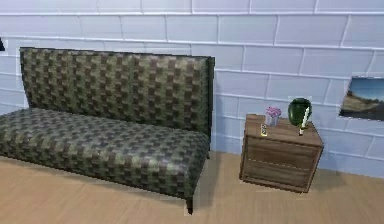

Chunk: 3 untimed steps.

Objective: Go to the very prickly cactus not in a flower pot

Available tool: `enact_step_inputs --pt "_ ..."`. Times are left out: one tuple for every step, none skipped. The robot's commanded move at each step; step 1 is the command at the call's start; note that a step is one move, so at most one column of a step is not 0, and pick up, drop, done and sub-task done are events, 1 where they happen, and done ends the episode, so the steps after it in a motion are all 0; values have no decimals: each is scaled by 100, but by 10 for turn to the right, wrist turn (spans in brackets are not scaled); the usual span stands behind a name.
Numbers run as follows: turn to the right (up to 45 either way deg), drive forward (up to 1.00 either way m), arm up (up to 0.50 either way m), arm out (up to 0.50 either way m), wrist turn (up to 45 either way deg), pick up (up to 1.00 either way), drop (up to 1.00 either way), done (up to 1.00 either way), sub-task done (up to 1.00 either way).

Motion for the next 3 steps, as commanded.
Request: enact_step_inputs --pt "-450 0 0 0 0 0 0 0 0" --pt "-270 0 0 0 0 0 0 0 0" --pt "0 100 0 0 0 0 0 0 0"
